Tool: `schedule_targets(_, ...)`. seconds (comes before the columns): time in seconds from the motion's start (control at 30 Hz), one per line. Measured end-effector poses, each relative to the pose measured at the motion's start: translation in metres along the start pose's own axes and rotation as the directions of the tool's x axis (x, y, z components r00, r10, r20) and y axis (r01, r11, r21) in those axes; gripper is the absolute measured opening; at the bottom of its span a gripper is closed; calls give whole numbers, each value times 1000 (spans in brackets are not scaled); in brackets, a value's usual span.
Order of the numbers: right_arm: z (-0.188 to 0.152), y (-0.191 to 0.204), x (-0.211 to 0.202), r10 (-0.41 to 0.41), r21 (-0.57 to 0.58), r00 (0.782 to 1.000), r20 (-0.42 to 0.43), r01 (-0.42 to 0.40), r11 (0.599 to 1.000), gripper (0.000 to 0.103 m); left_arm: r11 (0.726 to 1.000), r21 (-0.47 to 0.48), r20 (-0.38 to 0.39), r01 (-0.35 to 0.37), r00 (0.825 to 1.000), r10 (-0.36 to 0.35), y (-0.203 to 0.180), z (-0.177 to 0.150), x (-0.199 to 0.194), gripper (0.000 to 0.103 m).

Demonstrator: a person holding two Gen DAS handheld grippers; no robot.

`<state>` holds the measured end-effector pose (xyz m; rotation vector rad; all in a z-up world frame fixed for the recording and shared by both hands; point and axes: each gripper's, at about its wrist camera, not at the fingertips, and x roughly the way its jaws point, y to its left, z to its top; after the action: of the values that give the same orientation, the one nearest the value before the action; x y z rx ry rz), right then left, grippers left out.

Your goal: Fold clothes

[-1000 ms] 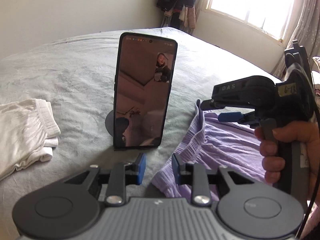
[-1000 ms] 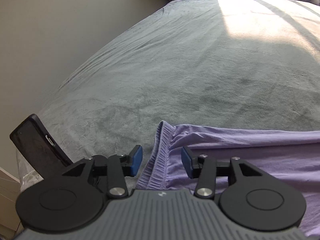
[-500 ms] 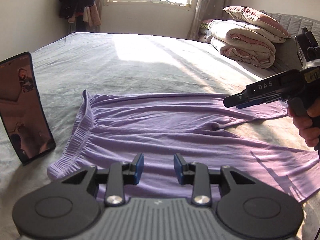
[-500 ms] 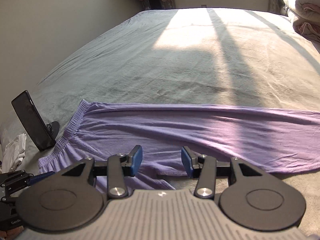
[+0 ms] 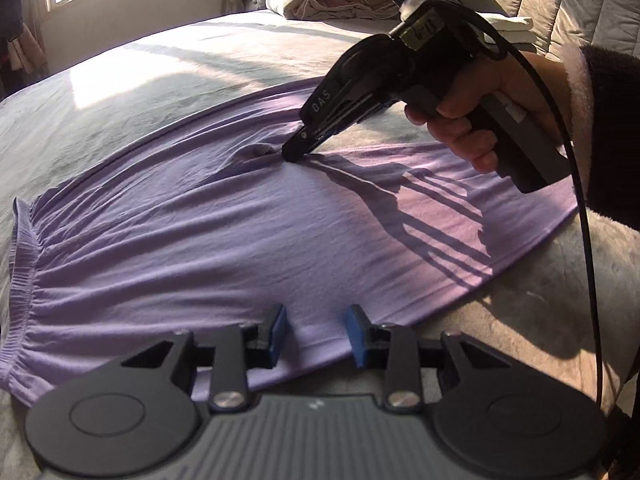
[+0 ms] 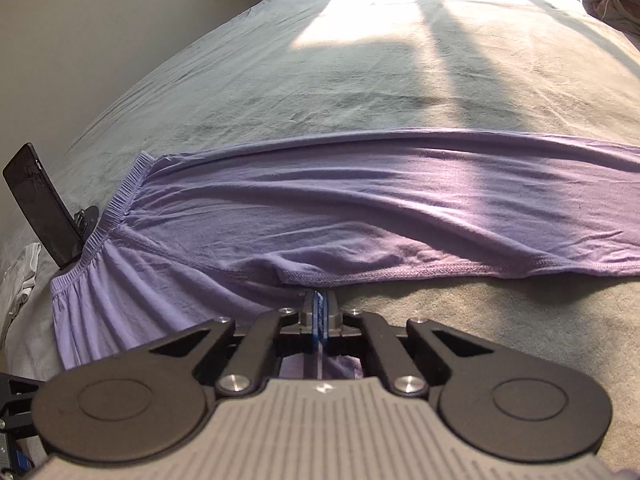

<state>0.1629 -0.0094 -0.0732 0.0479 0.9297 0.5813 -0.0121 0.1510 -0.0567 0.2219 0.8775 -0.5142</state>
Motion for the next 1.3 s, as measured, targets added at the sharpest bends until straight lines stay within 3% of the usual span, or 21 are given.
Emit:
schedule_targets(0.1, 3, 2, -12, -36, -13, 999, -9, 35, 999, 2, 999, 29, -27, 39, 999, -38, -2, 1, -5, 34)
schedule_targets(0.3, 0, 1, -68, -118, -45, 992, 31, 120, 992, 22, 999, 24, 29, 21, 999, -22, -9, 11, -13, 42)
schedule_targets(0.37, -4, -3, -91, -168, -49, 985, 46, 170, 984, 46, 1000, 0, 65, 25, 998, -25, -12, 18, -17, 50)
schedule_targets(0.53, -16, -20, -139, -261, -37, 962, 76, 264, 964, 48, 997, -60, 153, 41, 988, -31, -21, 33, -27, 68)
schedule_targets(0.7, -26, -36, -158, -270, 8, 958, 94, 270, 963, 54, 991, -132, 142, -11, 989, 30, -17, 44, -14, 70)
schedule_targets(0.83, -27, -48, -142, -261, 20, 963, 63, 261, 965, 55, 972, -225, 96, -65, 991, 89, -1, 52, 1, 70)
schedule_targets(1.0, -16, -57, -117, -259, 40, 965, 49, 258, 965, 55, 926, -358, 75, -119, 985, 156, 26, 57, 11, 70)
schedule_targets(1.17, -7, -62, -89, -231, 56, 972, 36, 229, 972, 55, 880, -440, 35, -177, 976, 214, 47, 60, 22, 69)
schedule_targets(1.3, -5, -68, -73, -212, 72, 977, 23, 210, 975, 55, 864, -463, 41, -198, 969, 244, 50, 65, 23, 68)
